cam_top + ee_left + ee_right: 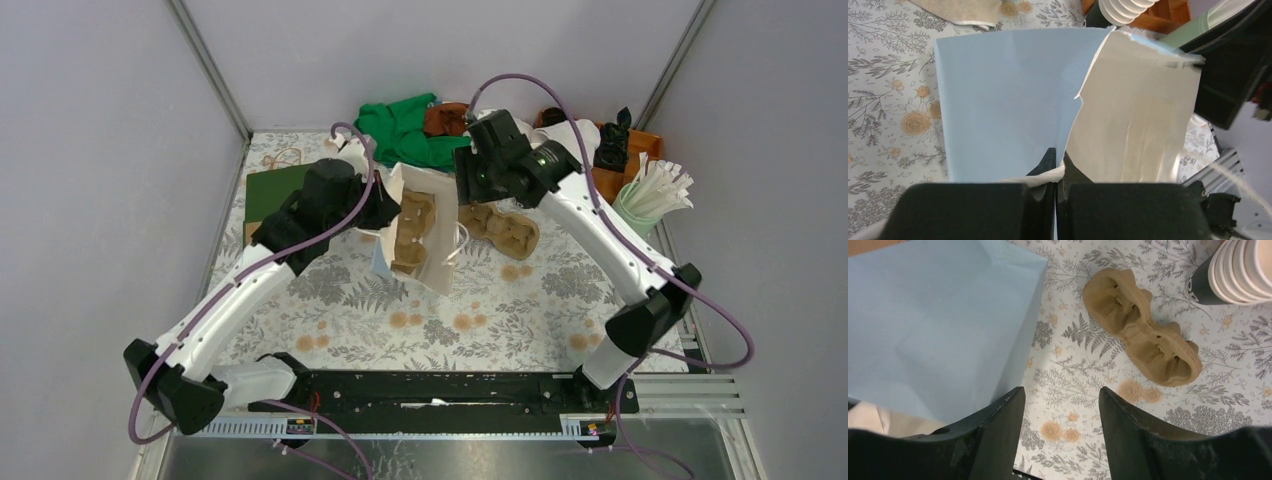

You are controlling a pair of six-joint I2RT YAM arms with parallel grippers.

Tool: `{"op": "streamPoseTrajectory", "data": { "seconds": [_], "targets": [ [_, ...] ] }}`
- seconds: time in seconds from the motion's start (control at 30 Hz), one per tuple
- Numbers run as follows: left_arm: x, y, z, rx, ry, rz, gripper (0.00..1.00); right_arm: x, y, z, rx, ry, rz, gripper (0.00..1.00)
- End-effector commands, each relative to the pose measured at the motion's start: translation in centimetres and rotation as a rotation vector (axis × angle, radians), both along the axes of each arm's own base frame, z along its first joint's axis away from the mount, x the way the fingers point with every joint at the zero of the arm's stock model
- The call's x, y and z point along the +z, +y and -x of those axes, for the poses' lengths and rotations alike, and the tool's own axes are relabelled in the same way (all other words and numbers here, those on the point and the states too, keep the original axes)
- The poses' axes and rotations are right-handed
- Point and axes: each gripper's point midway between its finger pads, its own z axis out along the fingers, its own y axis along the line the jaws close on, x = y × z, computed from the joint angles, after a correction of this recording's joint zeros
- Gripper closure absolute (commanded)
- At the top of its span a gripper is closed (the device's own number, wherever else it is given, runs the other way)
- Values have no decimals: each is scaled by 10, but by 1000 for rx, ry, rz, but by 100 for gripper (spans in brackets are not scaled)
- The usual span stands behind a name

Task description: Pack the takeout coffee

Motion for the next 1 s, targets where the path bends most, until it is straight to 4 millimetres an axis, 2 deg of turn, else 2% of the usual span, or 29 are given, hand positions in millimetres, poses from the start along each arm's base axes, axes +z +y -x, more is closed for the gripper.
{"op": "streamPoseTrajectory", "data": {
  "seconds": [0.0, 0.13, 0.27, 0.57, 0.77, 0.97],
  "targets": [
    [34, 3, 11, -56, -195, 49, 100, 40, 10, 16, 90, -134, -166, 38],
    [37, 3, 29, -140, -238, 40, 100, 40, 15, 31, 162, -149, -229, 39],
    [36, 6, 44, -182, -252, 10, 100, 47, 19, 42, 230, -192, -281, 37],
    [27, -1, 55, -205, -214, -36, 100, 39, 16, 49, 262, -214, -281, 37],
    [16, -8, 43, -211, -118, -126, 100, 69, 18, 43, 286, -269, -276, 35],
    [21, -14, 37, -232, -89, -141, 100, 93, 21, 42, 332, -313, -273, 35]
  ]
}}
